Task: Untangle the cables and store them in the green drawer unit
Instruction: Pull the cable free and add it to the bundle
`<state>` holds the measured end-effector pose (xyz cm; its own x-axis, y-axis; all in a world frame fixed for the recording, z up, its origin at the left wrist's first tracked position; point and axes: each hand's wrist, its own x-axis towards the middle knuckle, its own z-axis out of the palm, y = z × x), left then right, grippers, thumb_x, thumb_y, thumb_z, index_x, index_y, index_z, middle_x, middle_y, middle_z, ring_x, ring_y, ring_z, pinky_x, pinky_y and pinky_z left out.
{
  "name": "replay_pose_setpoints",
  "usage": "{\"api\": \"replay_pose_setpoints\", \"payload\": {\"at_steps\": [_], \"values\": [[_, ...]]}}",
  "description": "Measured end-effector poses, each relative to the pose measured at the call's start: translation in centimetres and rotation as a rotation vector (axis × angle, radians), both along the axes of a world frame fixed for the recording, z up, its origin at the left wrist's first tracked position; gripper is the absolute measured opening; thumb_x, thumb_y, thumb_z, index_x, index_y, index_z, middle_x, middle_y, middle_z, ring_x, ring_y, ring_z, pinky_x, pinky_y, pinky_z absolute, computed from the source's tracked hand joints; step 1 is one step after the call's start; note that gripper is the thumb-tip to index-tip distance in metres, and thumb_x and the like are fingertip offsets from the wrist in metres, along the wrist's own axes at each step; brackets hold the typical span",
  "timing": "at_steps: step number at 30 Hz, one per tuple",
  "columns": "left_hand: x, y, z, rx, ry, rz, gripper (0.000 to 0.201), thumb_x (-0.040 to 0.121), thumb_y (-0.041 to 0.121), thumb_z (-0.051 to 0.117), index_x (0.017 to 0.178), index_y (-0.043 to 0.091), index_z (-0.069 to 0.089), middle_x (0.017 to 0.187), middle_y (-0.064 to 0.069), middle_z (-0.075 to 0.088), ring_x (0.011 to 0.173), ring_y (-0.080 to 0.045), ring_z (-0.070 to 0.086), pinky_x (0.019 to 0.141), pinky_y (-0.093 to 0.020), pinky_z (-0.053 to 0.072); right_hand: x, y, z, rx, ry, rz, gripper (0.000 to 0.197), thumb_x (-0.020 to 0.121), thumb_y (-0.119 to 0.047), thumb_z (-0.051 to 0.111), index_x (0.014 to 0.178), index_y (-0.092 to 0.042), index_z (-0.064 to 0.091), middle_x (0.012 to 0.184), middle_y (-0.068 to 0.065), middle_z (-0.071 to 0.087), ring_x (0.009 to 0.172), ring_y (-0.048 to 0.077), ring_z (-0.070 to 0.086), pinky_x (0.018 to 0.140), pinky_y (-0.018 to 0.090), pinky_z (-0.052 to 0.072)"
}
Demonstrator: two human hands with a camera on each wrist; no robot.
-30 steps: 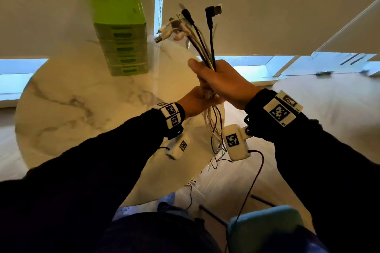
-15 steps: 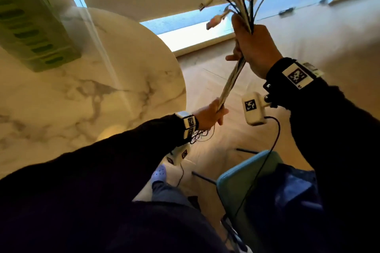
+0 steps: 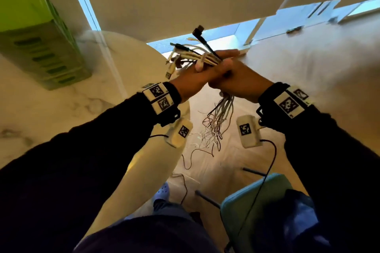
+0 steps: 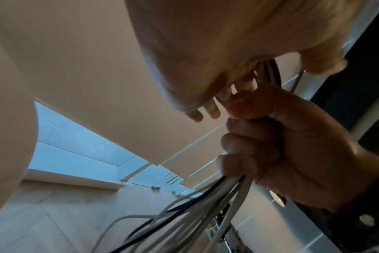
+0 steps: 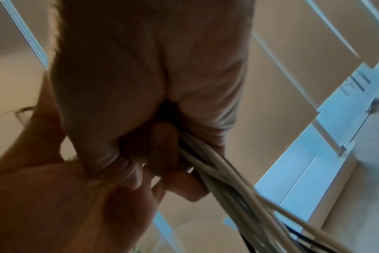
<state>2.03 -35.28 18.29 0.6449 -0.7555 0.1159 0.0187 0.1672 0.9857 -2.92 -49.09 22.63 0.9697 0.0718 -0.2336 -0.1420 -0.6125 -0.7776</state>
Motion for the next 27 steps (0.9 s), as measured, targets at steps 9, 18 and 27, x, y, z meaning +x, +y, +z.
{"api": "replay_pose_setpoints", "payload": {"at_steps": [9,18,27], "values": [[-0.2,6.1,0.9,-0.076,0.166,0.230,0.039,0.106,0.027,0.044,0.076,0.027,0.068,0.092,-0.004,0.075,0.114,-0.028,0.067,0.101,-0.042,0.049,0.8,6.9,-3.3,0.229,0.110,0.061,0.017,0.085,-0.001,0.069,0.078,-0.003,0.054,0.063,0.011,0.055,0.060,0.023,0.056,0.059,0.030,0.049],[1.0,16.6,2.2,-0.169,0.441,0.316,0.037,0.106,0.030,0.046,0.072,0.016,0.041,0.054,0.005,0.024,0.046,-0.013,0.022,0.055,-0.031,0.037,1.5,10.2,-10.6,-0.375,0.288,0.372,0.032,0.083,-0.021,0.069,0.060,-0.017,0.047,0.054,-0.001,0.046,0.057,0.019,0.050,0.059,0.030,0.042],[-0.1,26.3,2.9,-0.120,0.409,0.527,0.034,0.106,0.026,0.046,0.074,0.020,0.039,0.055,0.007,0.025,0.046,-0.010,0.024,0.052,-0.026,0.034,4.0,18.0,-8.6,-0.525,0.239,0.606,0.070,0.071,-0.051,0.083,0.125,-0.021,0.050,0.121,-0.005,0.055,0.113,0.014,0.051,0.092,0.029,0.040]]}}
